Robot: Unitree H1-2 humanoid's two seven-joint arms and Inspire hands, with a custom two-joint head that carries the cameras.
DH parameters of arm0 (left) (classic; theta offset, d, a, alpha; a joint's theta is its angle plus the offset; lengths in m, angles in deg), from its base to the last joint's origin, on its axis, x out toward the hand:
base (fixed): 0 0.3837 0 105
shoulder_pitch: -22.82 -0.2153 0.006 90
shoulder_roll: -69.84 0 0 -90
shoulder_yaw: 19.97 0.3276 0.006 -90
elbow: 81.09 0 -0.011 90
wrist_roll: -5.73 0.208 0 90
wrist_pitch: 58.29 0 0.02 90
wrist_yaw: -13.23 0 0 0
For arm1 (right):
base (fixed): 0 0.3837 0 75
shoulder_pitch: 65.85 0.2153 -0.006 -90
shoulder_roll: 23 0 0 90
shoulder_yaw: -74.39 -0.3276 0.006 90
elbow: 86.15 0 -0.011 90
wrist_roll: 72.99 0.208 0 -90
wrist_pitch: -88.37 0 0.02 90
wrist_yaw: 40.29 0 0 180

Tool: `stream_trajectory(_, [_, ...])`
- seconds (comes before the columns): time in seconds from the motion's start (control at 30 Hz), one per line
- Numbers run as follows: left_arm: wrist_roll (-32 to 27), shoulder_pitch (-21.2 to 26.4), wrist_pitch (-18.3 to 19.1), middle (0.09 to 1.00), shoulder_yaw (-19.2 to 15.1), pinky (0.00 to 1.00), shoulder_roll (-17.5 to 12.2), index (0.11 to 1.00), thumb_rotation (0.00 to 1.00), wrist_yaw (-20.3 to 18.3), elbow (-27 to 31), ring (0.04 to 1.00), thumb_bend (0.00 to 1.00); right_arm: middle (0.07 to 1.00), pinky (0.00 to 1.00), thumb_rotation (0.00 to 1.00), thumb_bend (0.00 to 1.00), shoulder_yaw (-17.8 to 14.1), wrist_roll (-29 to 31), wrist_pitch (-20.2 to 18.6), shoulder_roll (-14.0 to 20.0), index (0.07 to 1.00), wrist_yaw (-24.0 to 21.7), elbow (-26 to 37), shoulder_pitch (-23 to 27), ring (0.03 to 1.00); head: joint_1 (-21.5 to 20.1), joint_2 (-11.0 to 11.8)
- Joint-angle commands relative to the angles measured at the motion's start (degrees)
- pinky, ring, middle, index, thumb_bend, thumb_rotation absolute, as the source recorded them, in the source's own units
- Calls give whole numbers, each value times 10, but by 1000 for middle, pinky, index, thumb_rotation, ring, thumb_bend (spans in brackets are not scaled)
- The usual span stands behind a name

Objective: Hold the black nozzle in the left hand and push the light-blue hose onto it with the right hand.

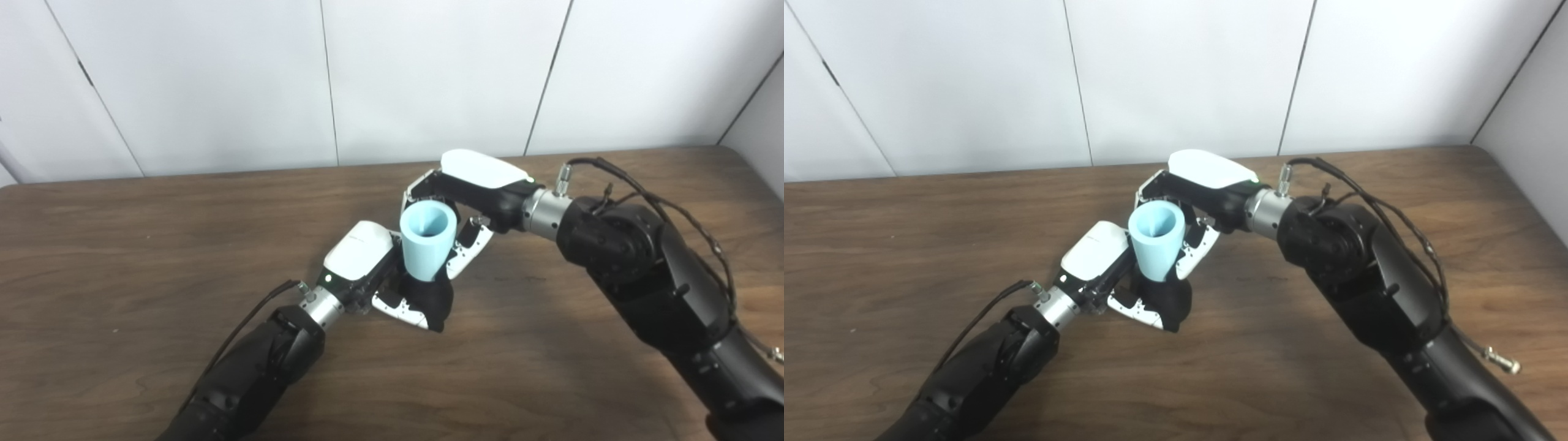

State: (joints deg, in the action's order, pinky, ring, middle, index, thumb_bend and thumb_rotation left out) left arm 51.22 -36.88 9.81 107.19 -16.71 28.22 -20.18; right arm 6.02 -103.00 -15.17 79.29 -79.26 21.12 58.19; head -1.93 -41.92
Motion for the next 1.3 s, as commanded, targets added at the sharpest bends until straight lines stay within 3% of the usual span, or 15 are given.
stream_trajectory(0.0, [25,-65,24,402,28,288,-9,503,0,-51,-36,390,521,482,327,0,517,12,-5,-8,14,515,-30,5,3,397,-1,0])
stream_trajectory(0.13, [26,-66,24,399,28,279,-11,504,0,-49,-35,382,521,492,337,0,518,9,0,-13,15,506,-28,9,-2,402,-3,1])
stream_trajectory(0.27, [21,-68,23,402,25,284,-11,506,0,-47,-35,390,521,474,365,1,519,4,-6,-46,16,540,-29,20,-7,434,-4,2])
stream_trajectory(0.3, [20,-68,21,402,24,287,-11,506,0,-45,-36,391,521,594,423,88,692,2,-9,-58,17,680,-30,26,-6,525,-4,3])
stream_trajectory(0.33, [20,-68,20,399,23,288,-11,505,0,-43,-38,389,520,779,525,200,841,-1,-12,-70,17,869,-30,31,-6,691,-5,3])
stream_trajectory(0.4, [19,-69,19,397,22,284,-11,504,0,-42,-40,383,520,914,617,288,955,-9,-15,-83,16,966,-23,35,-7,825,-6,4])
stream_trajectory(0.47, [18,-68,18,396,22,287,-12,504,0,-43,-40,386,520,981,652,321,992,-18,-18,-93,13,993,-17,38,-8,893,-6,4])
stream_trajectory(0.67, [22,-67,21,407,24,301,-14,507,0,-48,-39,405,521,1000,657,313,1000,-56,-3,-106,5,1000,10,43,-23,955,-9,6])
stream_trajectory(1.0, [23,-64,19,409,26,311,-13,507,0,-46,-46,413,522,1000,750,299,1000,-109,32,-103,-6,1000,44,38,-54,995,-10,8])
stream_trajectory(1.17, [24,-65,22,403,26,298,-14,506,0,-49,-43,393,521,1000,932,308,1000,-133,85,-71,7,1000,50,20,-66,1000,-7,7])
stream_trajectory(1.27, [20,-65,21,400,23,299,-14,504,0,-49,-42,393,521,1000,956,355,1000,-139,124,-54,30,1000,30,33,-68,1000,-7,7])
